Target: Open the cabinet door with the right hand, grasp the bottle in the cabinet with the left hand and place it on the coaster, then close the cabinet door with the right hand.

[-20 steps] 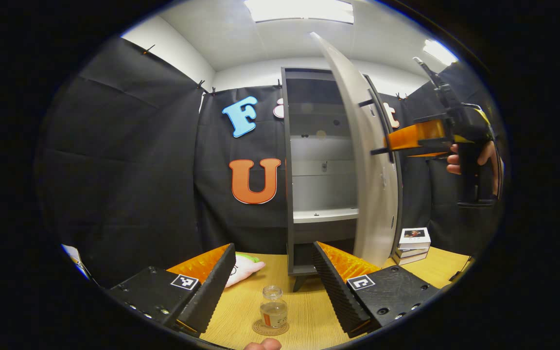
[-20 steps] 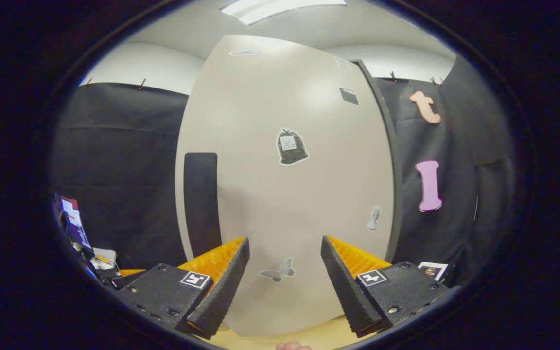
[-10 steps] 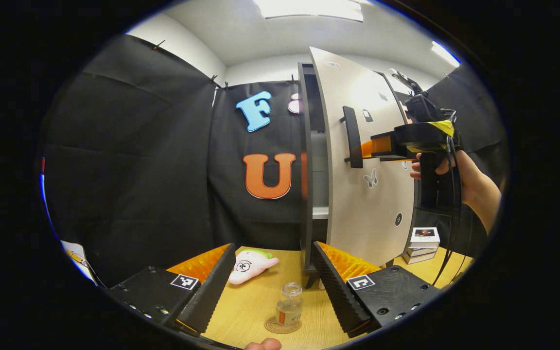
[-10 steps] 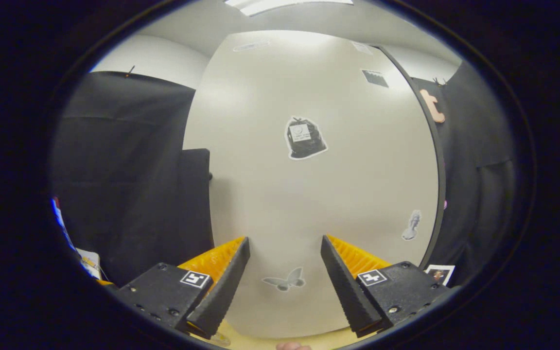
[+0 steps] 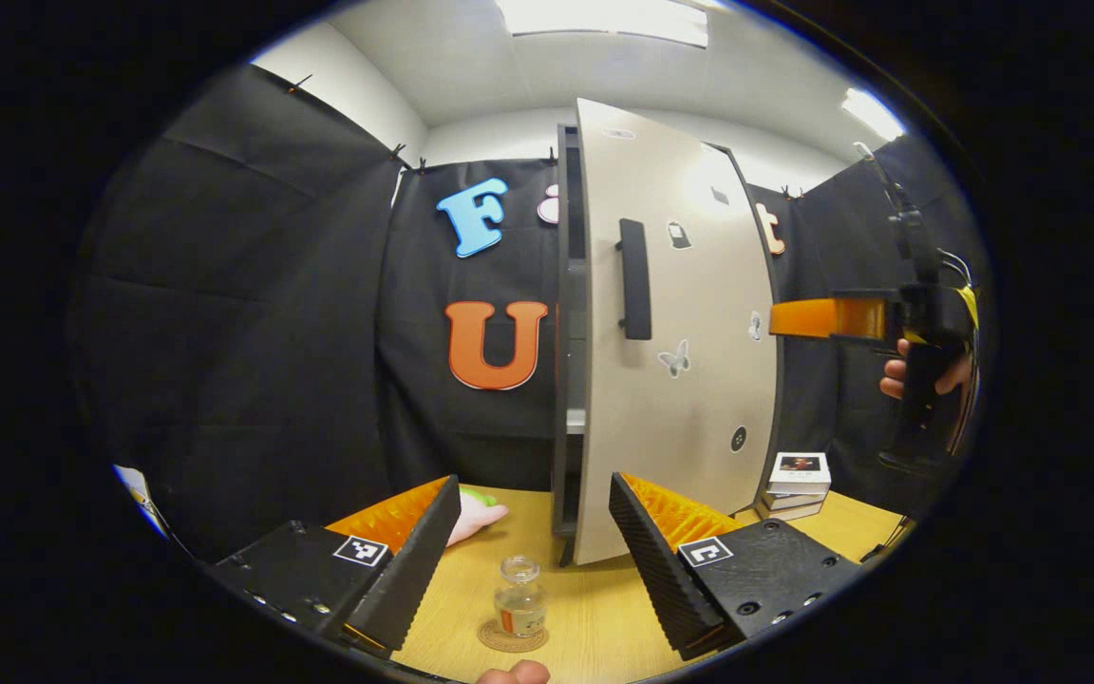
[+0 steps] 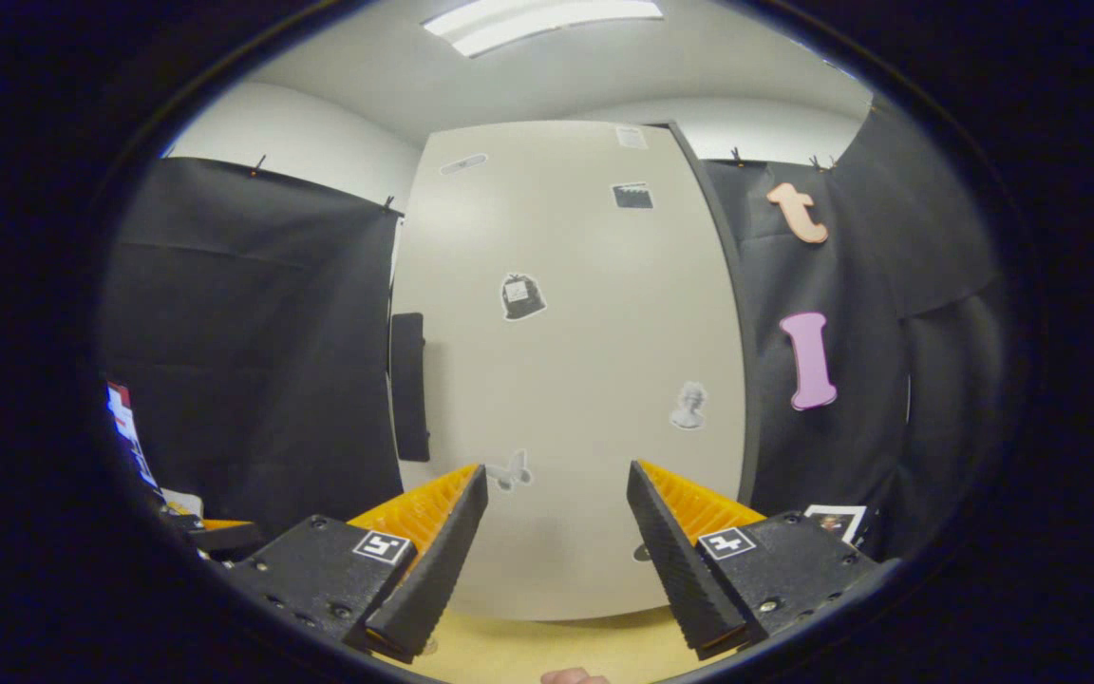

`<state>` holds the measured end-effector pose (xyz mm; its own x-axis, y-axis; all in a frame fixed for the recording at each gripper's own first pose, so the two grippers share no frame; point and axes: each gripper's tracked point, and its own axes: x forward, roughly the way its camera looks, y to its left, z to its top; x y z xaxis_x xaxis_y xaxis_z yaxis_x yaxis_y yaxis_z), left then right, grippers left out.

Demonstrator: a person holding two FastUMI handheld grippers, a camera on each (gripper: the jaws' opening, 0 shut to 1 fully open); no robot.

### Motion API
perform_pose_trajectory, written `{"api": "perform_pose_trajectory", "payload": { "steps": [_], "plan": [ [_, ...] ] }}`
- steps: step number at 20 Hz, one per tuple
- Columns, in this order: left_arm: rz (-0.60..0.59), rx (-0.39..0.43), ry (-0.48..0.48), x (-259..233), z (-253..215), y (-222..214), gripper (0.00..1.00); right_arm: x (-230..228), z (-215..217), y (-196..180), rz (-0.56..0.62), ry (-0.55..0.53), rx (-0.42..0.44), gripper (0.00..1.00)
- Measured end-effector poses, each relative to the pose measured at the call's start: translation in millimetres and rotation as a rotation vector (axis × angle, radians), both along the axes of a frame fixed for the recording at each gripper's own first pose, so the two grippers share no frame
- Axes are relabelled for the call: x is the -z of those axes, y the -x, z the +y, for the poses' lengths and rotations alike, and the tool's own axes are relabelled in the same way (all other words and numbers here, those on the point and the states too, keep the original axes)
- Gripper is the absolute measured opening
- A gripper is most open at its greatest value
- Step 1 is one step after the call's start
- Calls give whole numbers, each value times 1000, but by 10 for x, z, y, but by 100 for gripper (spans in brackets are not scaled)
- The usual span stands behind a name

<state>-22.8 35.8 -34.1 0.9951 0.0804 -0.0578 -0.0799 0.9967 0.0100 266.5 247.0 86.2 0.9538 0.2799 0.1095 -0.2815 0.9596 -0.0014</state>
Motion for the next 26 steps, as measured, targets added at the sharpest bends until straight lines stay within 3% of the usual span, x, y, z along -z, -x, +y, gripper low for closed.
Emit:
{"api": "perform_pose_trajectory", "payload": {
  "steps": [2, 3, 5, 10, 14, 23, 25, 26],
  "plan": [
    [-21, 23, 4, -65, -134, -29, 95, 168, -378, 287, -10, 16, 89, 95],
    [-32, 29, -2, -83, -202, -41, 95, 333, -551, 420, 6, 31, 141, 90],
    [-47, 33, -12, -99, -290, -46, 95, 648, -852, 684, 36, 65, 236, 95],
    [-28, 73, 16, -49, -535, 25, 95, 980, -1214, 1066, 92, 87, 364, 95],
    [-28, 71, -6, -68, -556, 76, 95, 834, -1190, 1066, 77, 12, 331, 95],
    [-8, 34, 10, -97, -499, 146, 95, 664, -1225, 1018, 23, -27, 306, 95],
    [-5, 31, 2, -82, -476, 167, 95, 741, -1240, 1007, 44, -16, 311, 91],
    [-2, 28, 0, -72, -462, 172, 95, 750, -1233, 999, 48, -18, 306, 95]
  ]
}}
